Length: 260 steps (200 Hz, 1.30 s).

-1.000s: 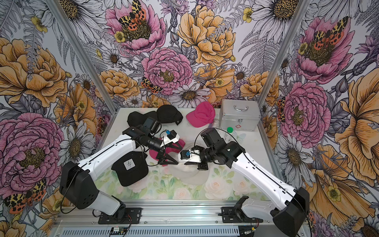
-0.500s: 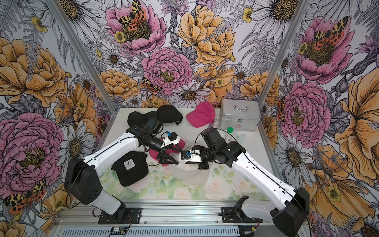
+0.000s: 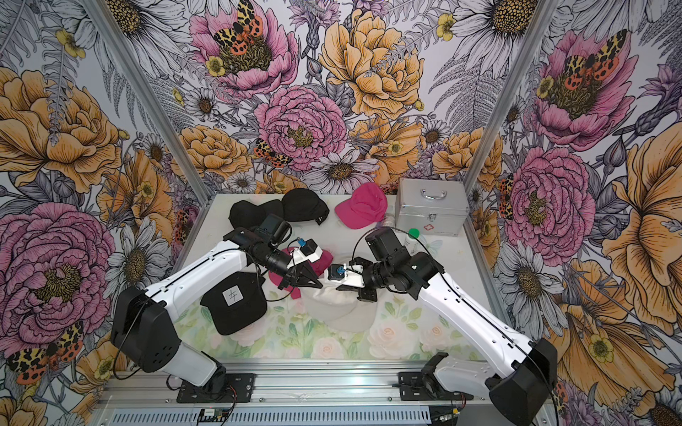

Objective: Stack the baseball caps by color
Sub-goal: Place the baseball cap on the baseball cap.

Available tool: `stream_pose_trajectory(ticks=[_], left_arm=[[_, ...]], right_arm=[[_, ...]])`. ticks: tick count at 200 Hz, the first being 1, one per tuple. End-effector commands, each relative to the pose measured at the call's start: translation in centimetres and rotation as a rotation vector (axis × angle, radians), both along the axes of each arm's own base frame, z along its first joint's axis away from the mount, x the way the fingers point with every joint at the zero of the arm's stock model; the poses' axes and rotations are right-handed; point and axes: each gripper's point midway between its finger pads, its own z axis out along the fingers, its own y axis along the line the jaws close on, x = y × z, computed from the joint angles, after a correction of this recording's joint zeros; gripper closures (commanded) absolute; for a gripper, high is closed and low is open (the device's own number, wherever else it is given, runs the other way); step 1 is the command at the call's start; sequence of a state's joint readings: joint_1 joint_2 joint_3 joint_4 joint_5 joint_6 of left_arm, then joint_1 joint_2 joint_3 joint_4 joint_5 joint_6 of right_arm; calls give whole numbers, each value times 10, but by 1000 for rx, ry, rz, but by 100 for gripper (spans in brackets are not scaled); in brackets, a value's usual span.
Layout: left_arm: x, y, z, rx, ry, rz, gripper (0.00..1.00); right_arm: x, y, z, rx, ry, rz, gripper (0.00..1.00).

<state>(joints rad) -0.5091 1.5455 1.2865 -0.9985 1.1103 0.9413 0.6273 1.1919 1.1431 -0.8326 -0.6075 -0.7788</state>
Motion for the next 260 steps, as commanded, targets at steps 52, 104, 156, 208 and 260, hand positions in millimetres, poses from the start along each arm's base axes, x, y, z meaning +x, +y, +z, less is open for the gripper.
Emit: stream_pose_trajectory(ticks=[52, 104, 156, 208, 260], left_arm=[[21, 25, 41, -165, -43, 67, 100], [27, 36, 44, -175, -42, 107, 100], [18, 8, 32, -103, 28, 49, 98], [49, -40, -9, 129, 66, 233, 100], [67, -54, -22, 183, 49, 489, 98]], right_arm=[[-14, -10, -13, 33, 187, 32, 73], [-9, -24, -22, 29, 199, -26, 78], [7, -30, -1, 42, 299, -244, 100], [5, -61, 25, 96, 306, -555, 100], [20, -90, 7, 61, 323, -820, 100]])
